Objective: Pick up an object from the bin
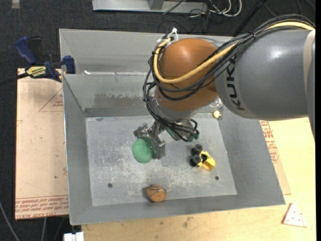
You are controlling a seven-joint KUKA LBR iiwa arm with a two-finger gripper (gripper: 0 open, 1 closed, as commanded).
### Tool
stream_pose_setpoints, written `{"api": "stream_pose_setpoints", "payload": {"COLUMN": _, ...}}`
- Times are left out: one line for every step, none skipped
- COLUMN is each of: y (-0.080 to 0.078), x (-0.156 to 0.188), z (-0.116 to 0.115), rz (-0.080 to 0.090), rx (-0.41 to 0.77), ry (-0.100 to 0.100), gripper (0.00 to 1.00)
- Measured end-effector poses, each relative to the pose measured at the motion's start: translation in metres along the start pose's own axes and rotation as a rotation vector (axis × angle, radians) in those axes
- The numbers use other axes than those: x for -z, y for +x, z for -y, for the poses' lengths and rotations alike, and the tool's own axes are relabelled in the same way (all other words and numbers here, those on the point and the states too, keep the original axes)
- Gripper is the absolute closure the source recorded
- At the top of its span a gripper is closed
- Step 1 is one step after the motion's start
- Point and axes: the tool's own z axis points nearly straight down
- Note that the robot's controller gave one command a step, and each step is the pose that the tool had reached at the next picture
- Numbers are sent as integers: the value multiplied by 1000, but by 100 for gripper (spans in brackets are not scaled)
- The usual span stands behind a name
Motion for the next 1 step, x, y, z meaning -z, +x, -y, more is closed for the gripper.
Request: {"api": "stream_pose_setpoints", "payload": {"y": 0, "x": 0, "z": 0, "rz": 0, "rx": -1, "ry": 0, "gripper": 100}}
